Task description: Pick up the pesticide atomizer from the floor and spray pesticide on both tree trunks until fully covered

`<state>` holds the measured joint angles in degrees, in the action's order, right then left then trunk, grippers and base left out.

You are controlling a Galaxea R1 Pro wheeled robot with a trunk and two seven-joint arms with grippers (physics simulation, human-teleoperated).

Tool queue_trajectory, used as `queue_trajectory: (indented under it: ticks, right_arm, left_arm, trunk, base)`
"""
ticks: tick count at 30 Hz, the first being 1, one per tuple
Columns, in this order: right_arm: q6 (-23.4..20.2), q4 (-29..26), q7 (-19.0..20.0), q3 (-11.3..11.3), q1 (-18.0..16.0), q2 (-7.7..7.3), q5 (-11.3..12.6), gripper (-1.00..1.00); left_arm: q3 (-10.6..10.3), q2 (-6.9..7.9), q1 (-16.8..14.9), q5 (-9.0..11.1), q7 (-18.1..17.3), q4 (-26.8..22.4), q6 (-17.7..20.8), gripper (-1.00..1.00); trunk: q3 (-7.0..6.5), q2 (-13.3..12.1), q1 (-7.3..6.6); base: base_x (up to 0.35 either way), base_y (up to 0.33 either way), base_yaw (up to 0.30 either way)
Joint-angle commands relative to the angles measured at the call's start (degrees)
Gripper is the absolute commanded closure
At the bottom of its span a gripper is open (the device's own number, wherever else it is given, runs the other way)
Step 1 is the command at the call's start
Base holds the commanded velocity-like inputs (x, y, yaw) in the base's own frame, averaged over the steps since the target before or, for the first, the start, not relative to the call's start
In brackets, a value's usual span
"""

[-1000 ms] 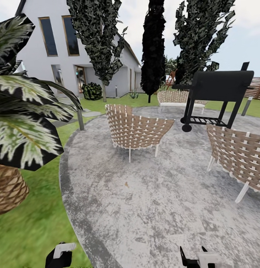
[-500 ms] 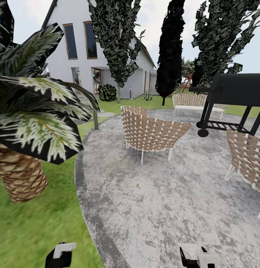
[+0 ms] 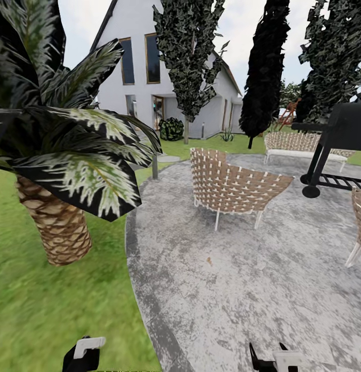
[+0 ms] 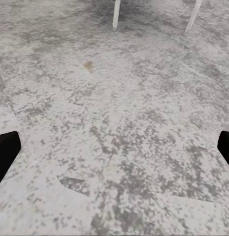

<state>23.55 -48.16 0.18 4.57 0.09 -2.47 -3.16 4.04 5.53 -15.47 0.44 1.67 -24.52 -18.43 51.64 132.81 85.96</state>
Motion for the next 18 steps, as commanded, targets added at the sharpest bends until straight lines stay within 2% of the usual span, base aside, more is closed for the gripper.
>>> queue_trajectory:
  ticks: [1, 11, 18]
  right_arm:
    - [0.0, 0.0, 0.0, 0.0, 0.0, 0.0, 0.0, -1.0]
    - [0.0, 0.0, 0.0, 0.0, 0.0, -0.03, 0.0, -1.0]
    - [0.0, 0.0, 0.0, 0.0, 0.0, 0.0, 0.0, -1.0]
  left_arm:
    - [0.0, 0.0, 0.0, 0.0, 0.0, 0.0, 0.0, 1.0]
    - [0.1, 0.0, 0.0, 0.0, 0.0, 0.0, 0.0, 1.0]
    - [0.1, 0.0, 0.0, 0.0, 0.0, 0.0, 0.1, 1.0]
  trunk:
    - [0.0, 0.0, 0.0]
    - [0.0, 0.0, 0.0]
    - [-1.26, -2.8, -1.54]
  base:
    - [0.0, 0.0, 0.279]
    - [0.0, 0.0, 0.279]
    - [0.0, 0.0, 0.279]
